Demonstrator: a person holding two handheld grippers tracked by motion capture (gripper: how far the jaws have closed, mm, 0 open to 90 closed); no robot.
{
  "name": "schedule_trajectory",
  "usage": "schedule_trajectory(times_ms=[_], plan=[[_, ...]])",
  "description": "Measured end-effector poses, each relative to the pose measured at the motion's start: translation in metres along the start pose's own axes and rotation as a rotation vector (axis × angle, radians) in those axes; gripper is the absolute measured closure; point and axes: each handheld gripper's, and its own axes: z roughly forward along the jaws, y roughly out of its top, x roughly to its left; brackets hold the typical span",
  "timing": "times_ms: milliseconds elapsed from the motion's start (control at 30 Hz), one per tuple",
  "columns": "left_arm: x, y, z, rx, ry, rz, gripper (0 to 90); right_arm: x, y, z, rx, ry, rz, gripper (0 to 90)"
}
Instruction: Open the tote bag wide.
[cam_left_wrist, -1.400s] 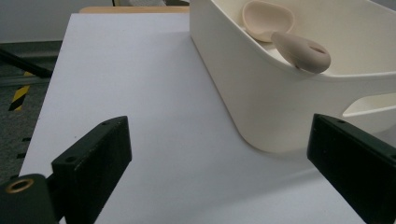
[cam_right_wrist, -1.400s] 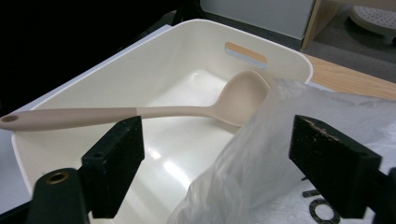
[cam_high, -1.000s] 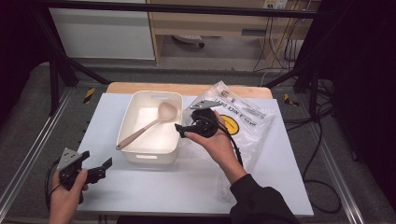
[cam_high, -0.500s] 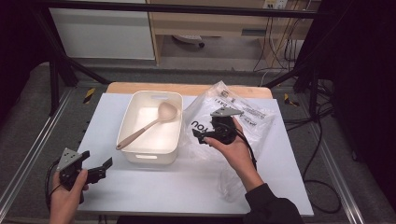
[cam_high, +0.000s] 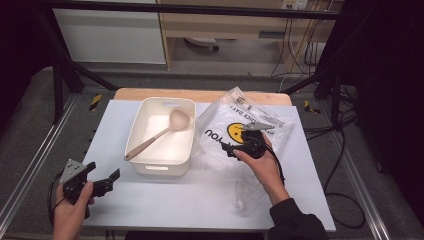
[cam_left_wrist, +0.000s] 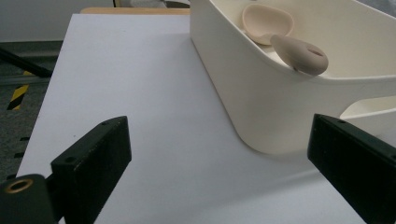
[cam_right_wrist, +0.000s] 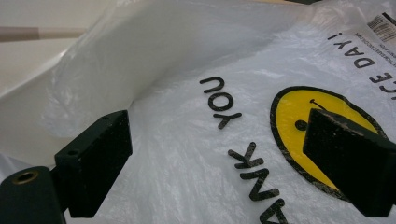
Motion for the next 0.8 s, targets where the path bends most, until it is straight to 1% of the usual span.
schedule_trajectory(times_ms=[67, 167, 367, 433, 767, 800], plan=[[0.000, 0.000, 0.001, 0.001, 0.000, -0.001, 5.9, -0.002, -0.002, 0.002, 0.010, -0.007, -0.015, 8.4], [0.000, 0.000, 0.000, 0.001, -0.001, 0.002, 5.9, -0.003, -0.006, 0.006, 0.023, -0.009, -0.022, 8.7], [-0.001, 0.001, 0.000, -0.002, 0.000, 0.004, 5.9, -0.003, -0.011, 0.014, 0.069, -0.008, -0.032, 8.6], [-0.001, 0.001, 0.000, -0.001, -0.001, 0.005, 5.9, -0.003, -0.013, 0.017, 0.082, -0.008, -0.025, 8.7], [-0.001, 0.001, 0.000, 0.000, 0.000, 0.005, 5.9, -0.001, -0.023, 0.030, 0.130, -0.006, -0.037, 8.9], [-0.001, 0.001, 0.000, 0.000, -0.001, 0.005, 5.9, 0.000, -0.024, 0.032, 0.137, 0.000, -0.040, 8.8]])
